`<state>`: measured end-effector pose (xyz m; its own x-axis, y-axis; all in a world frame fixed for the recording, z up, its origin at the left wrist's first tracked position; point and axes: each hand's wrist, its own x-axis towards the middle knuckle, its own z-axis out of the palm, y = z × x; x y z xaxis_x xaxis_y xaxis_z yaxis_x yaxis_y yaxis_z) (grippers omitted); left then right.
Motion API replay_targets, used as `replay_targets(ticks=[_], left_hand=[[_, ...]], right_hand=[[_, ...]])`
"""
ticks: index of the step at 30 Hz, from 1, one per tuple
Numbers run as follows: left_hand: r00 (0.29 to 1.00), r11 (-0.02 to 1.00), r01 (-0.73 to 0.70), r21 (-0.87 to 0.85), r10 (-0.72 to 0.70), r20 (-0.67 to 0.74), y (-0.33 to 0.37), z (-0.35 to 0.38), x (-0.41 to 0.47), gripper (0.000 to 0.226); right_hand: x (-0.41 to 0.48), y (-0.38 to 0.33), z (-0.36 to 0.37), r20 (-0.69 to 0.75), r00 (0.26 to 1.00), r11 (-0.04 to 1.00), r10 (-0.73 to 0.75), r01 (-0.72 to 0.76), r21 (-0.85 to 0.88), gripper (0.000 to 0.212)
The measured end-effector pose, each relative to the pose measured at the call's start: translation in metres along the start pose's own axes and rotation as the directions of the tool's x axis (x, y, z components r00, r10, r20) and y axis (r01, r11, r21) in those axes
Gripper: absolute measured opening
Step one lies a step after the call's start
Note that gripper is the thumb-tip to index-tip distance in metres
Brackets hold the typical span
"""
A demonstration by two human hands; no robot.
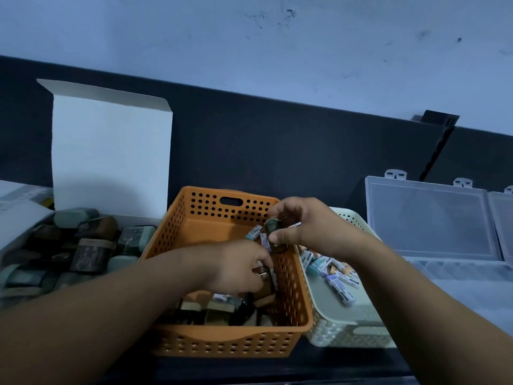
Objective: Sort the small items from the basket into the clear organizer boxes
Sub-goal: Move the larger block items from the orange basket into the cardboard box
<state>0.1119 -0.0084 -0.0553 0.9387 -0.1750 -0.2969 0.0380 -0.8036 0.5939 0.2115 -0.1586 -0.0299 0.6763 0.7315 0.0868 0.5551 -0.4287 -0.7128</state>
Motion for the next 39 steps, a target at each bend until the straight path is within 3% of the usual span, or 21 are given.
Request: replay_targets(ticks=[6,11,21,26,30,34,39], left_hand=[[0.96,0.987,0.021,-0.162,-0.066,-0.274,-0.03,-0.043,-0.041,0.029],[0.865,0.977,0.052,-0.207,-0.148,-0.48,-0.054,-0.073,-0.091,0.033],[0.671,0.927,0.261,-0.268,-0.374,-0.64,-0.123,-0.092,-0.165,0.022],[0.693,0.91,0.331,-0.251,-0.415,-0.589,-0.146,-0.086,-0.175,0.002],[0.734,0.916,0.344,-0.207,-0.4,-0.548,-0.155,-0.082,-0.174,0.007],[0.721,0.927,0.339,-0.158,-0.364,-0.59,-0.153,-0.083,-0.166,0.023],[0.749,0.96,0.225,-0.168,-0.281,-0.6,-0.132,-0.078,-0.144,0.031]], right_hand=[[0.024,-0.03,0.01,0.048,0.997,0.997,-0.066,0.068,-0.046,0.033],[0.05,-0.073,0.038,0.095,0.979,0.979,-0.181,0.188,-0.08,0.031],[0.089,-0.151,0.124,0.279,0.906,0.903,-0.317,0.378,-0.202,0.051],[0.095,-0.157,0.154,0.376,0.893,0.827,-0.247,0.397,-0.398,0.052],[0.095,-0.15,0.155,0.398,0.898,0.871,-0.188,0.339,-0.354,0.05],[0.086,-0.144,0.143,0.337,0.92,0.906,-0.198,0.303,-0.297,0.047],[0.068,-0.126,0.117,0.238,0.949,0.926,-0.206,0.267,-0.266,0.044]])
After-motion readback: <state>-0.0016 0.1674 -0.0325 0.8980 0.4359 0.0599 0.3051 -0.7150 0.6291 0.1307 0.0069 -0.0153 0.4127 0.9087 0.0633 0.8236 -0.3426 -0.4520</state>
